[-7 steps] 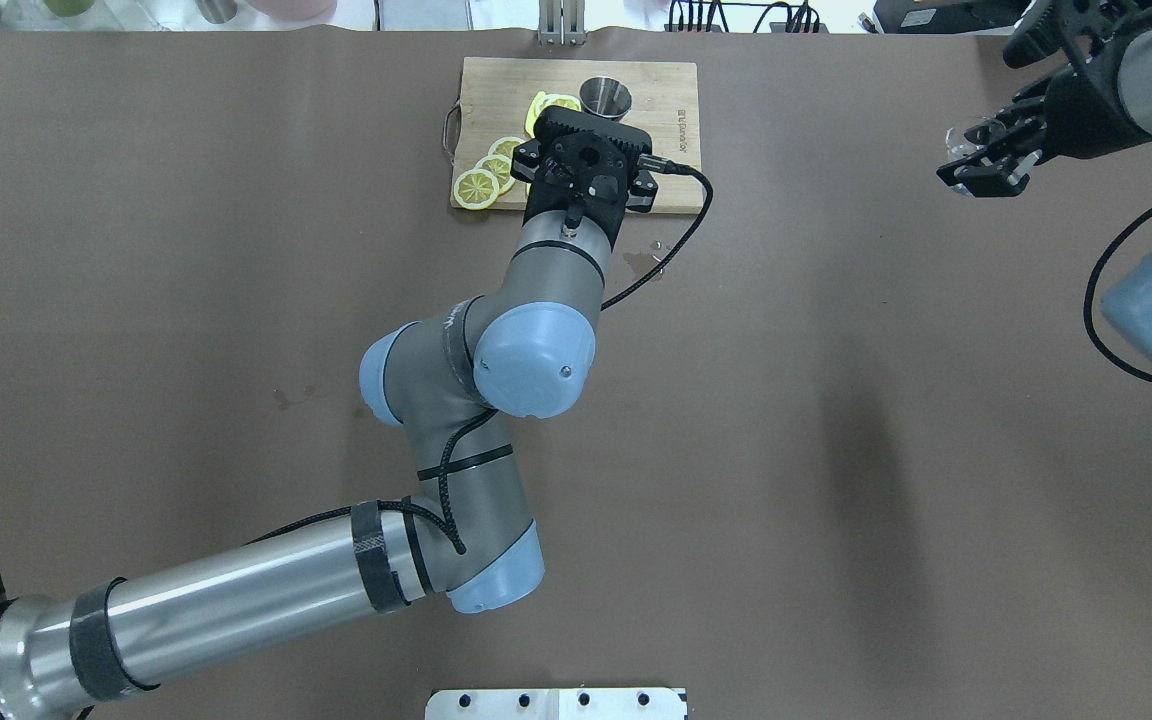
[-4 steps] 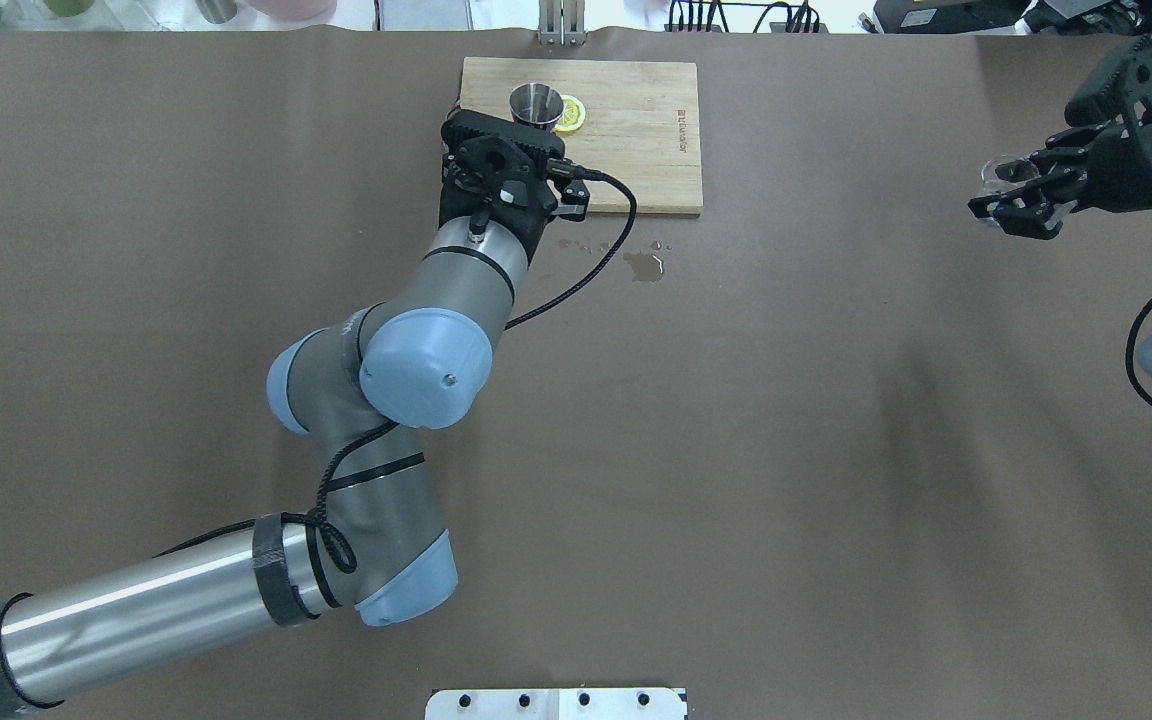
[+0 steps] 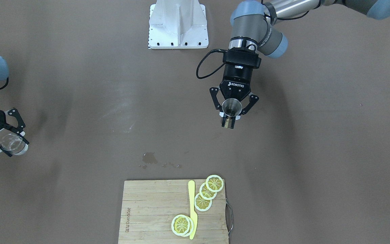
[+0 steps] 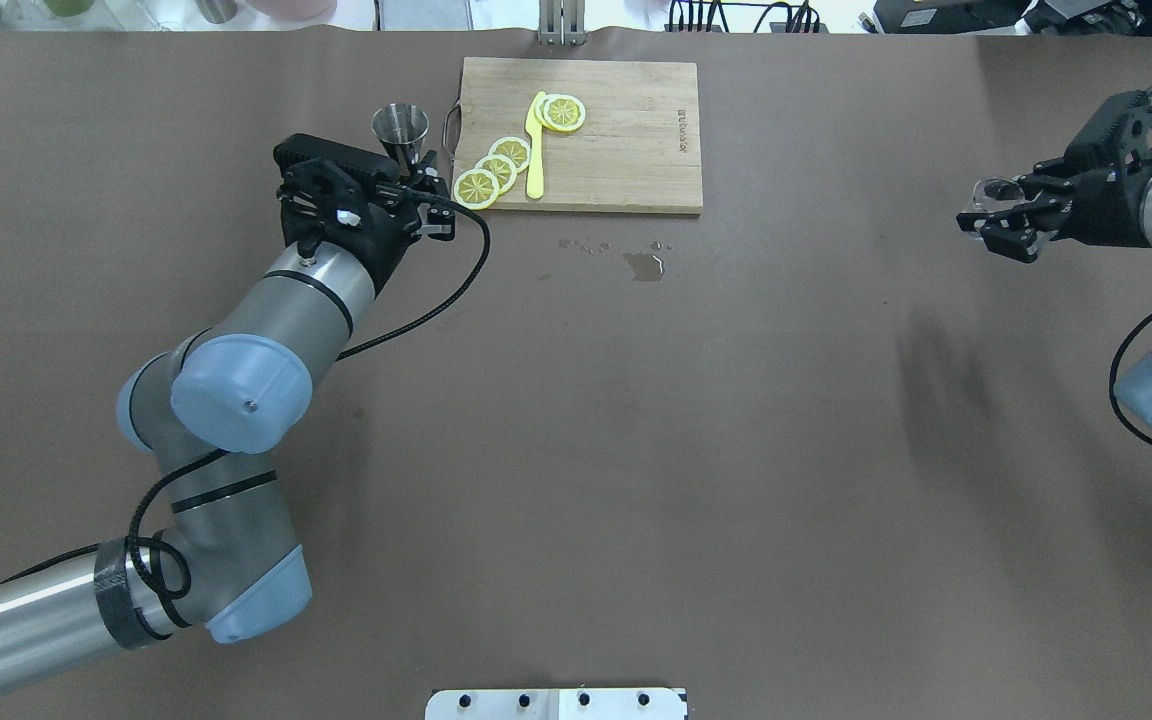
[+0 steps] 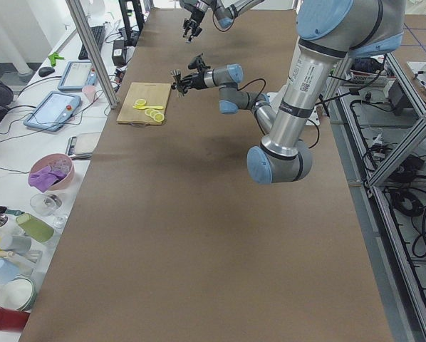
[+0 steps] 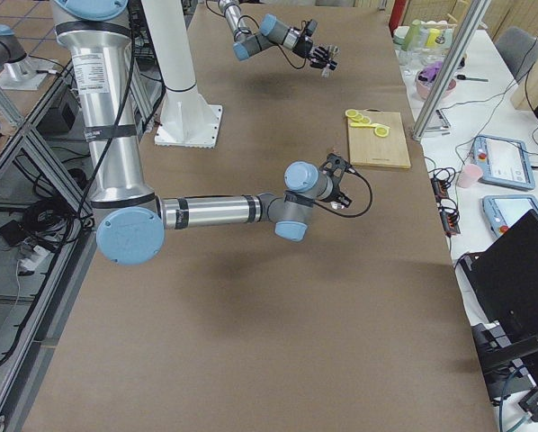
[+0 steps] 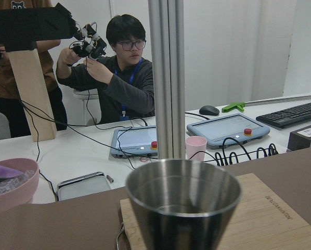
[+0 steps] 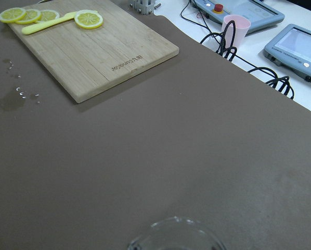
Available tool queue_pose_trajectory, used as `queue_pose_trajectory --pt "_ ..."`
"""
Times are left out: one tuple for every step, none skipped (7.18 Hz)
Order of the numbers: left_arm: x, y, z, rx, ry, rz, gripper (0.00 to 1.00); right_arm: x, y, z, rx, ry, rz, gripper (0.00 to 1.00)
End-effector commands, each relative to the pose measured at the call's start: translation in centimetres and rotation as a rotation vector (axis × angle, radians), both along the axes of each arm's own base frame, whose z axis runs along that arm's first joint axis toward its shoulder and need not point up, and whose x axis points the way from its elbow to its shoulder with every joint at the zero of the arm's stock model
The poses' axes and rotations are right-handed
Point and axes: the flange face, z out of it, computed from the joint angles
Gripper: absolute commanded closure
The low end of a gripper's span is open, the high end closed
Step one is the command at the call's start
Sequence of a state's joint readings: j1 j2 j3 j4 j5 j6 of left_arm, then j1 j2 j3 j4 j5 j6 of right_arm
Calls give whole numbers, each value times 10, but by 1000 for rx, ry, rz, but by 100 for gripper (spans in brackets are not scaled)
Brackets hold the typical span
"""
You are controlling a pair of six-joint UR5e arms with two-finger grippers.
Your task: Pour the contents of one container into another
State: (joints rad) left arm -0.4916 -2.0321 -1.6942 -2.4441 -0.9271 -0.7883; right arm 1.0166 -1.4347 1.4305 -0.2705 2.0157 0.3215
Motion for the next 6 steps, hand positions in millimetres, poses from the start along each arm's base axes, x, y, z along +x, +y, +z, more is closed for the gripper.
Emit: queue_pose_trajectory --pt "-39 2 70 5 21 20 100 -49 3 -9 16 -50 19 100" --pt "-56 7 99 6 24 20 100 -58 0 0 29 -86 20 100" --pt "-70 15 129 7 28 18 100 -66 6 7 37 -103 28 100" --pt "-81 21 154 4 26 18 100 -72 9 10 48 -108 36 100" --pt "-78 20 175 4 28 19 100 -83 15 12 29 -121 30 100" --pt "-70 17 193 8 35 19 100 -98 21 15 17 -120 44 100"
